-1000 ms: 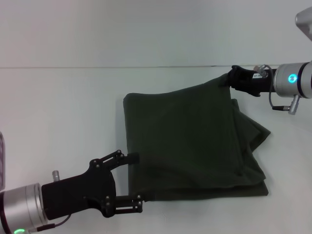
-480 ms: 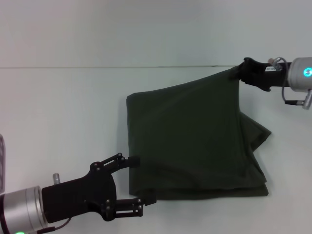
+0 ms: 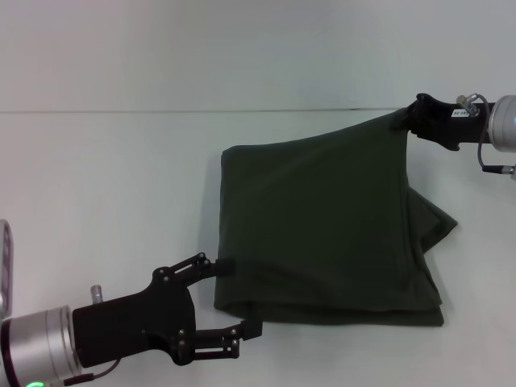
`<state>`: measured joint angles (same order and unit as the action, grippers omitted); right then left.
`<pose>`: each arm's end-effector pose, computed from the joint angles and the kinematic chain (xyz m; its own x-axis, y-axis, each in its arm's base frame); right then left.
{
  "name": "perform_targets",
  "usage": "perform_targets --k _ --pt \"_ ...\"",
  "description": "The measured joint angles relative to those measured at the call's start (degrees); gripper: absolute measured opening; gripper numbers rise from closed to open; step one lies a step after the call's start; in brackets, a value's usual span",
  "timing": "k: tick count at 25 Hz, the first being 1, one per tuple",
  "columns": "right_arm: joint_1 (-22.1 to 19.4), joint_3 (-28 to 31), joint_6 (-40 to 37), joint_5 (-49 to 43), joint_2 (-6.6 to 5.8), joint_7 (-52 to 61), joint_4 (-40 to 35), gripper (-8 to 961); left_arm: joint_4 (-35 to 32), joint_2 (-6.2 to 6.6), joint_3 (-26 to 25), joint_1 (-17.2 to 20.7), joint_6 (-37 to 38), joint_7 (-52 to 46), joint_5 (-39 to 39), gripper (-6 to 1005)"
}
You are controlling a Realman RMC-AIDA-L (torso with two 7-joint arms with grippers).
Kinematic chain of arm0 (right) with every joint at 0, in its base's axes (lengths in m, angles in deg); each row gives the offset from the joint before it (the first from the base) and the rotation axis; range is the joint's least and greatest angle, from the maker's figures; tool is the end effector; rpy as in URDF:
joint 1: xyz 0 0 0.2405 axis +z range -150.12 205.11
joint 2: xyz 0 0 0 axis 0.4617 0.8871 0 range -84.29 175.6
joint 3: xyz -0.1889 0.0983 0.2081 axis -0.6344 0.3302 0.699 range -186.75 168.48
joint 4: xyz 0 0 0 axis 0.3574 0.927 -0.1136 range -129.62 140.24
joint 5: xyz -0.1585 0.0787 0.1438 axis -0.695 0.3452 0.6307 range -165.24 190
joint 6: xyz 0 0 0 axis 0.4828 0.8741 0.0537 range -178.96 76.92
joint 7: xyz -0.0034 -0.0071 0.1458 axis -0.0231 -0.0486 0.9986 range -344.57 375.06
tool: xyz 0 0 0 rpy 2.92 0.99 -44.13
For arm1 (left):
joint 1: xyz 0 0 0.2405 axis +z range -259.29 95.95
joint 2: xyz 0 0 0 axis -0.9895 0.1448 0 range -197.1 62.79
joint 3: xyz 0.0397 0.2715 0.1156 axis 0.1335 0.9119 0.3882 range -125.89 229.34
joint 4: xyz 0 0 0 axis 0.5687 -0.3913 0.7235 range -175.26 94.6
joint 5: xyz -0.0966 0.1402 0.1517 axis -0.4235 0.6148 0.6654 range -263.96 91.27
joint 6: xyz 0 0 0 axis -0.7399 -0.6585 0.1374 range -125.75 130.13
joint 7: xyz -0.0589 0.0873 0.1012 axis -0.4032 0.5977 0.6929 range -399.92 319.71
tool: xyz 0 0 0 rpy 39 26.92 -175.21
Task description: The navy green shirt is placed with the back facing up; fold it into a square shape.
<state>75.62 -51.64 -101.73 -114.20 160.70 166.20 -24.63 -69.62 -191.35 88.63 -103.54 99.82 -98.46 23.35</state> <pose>0.2712 0.5056 -0.0050 0.0312 -0.7669 -0.6410 -0.9989 -0.0010 -0.0475 -0.3148 0.2823 -0.0709 0.7033 0.2095 0.6794 0.3775 -0.9198 -0.1072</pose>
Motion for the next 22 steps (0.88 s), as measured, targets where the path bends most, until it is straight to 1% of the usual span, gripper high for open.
perform_targets --k 5,7,9,11,14,16,18,20,22 --pt "-0.67 -0.23 0.11 -0.20 0.01 -0.10 0.10 53 0.02 0.00 -0.03 -0.02 -0.03 -0.05 0.00 949" --pt "-1.49 0.16 0.02 0.16 0.22 -1.11 -0.10 66 0.02 0.00 -0.23 0.00 -0.12 -0.43 -0.07 949" --pt "-3.06 1.27 -0.11 1.97 0.62 -3.80 -0.69 79 0.02 0.00 -0.37 0.03 -0.22 -0.98 -0.21 949" --pt "-5.39 2.39 -0.51 6.30 0.78 -7.47 -1.07 92 0.02 0.01 -0.54 0.07 -0.27 -1.50 -0.37 949" --pt "-9.36 3.11 -1.79 14.17 0.01 -12.69 -1.15 303 0.02 0.00 -0.70 0.12 -0.34 -2.46 -0.49 949" --pt "-11.62 3.30 -4.05 19.52 -0.63 -17.59 -1.19 348 0.03 0.01 -0.77 0.04 -0.40 -3.69 -0.68 949" --pt "-13.67 3.61 -9.09 25.29 -1.15 -25.70 -1.24 394 0.03 0.03 -1.00 -0.07 -0.46 -5.46 -1.39 949" --pt "-15.00 3.84 -15.09 28.60 -1.30 -35.00 -1.26 439 0.03 0.09 -1.92 -0.21 -0.45 -7.66 -1.97 949" --pt "-15.95 3.82 -21.41 29.79 -1.09 -45.34 -1.29 485 0.01 0.18 -3.37 -0.50 -0.27 -10.82 -2.35 950"
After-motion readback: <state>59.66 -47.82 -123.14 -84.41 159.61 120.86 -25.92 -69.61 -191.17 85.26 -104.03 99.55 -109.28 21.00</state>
